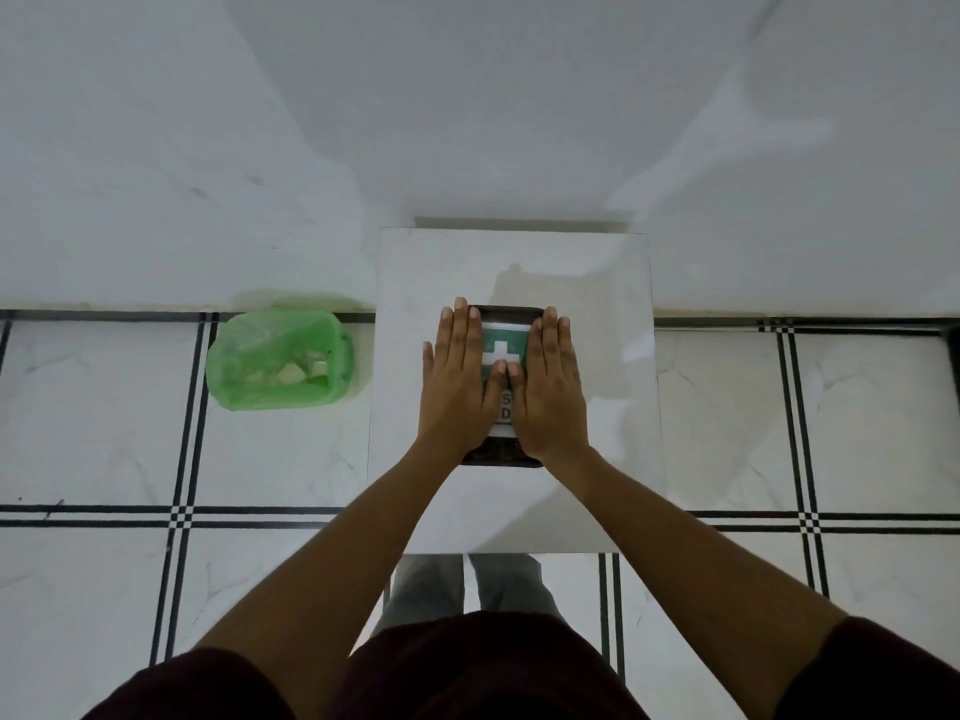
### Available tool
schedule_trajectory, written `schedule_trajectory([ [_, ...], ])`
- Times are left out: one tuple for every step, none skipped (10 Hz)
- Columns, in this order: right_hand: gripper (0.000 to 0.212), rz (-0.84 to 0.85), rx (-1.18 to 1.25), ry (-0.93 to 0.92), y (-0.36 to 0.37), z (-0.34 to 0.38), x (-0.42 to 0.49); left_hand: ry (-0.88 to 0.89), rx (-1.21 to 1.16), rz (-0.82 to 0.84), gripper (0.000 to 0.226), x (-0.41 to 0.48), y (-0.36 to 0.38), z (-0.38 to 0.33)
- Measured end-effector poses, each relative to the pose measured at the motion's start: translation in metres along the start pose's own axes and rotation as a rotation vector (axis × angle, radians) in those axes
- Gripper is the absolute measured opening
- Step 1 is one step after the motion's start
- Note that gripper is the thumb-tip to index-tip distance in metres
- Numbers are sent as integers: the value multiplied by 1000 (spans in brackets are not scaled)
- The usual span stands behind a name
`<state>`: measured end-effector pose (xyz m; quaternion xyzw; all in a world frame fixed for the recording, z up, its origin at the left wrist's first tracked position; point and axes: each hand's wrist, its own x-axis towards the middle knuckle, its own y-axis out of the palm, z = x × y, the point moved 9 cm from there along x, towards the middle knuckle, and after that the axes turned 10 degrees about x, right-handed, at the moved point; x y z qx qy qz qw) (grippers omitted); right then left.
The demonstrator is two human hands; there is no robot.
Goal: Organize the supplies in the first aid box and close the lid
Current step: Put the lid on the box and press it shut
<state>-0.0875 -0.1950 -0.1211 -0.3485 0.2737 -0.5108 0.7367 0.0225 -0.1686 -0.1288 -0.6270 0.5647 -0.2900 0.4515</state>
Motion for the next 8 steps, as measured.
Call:
schedule_trajectory([
  [63,-17,-64,52,-2,-1,-12,-3,140,6,64,-8,-5,0],
  [65,-17,-54,105,0,-4,-38,32,223,-7,62,-33,-3,-2],
  [64,-27,-32,101,1,-7,-45,12,177,-4,61,-45,4,1],
  [64,-42,-26,85,0,-8,-44,10,113,-8,62,-43,5,-1],
  [63,-39,-24,77,2,-8,-45,11,99,-5,62,-44,7,0],
  [64,-26,-40,81,3,-7,-41,7,138,12,62,-41,6,2],
  [63,-19,-49,77,0,-6,-46,8,163,19,62,-47,0,0],
  [60,-55,-20,78,-13,-3,-44,-47,59,-13,65,-51,-16,2],
])
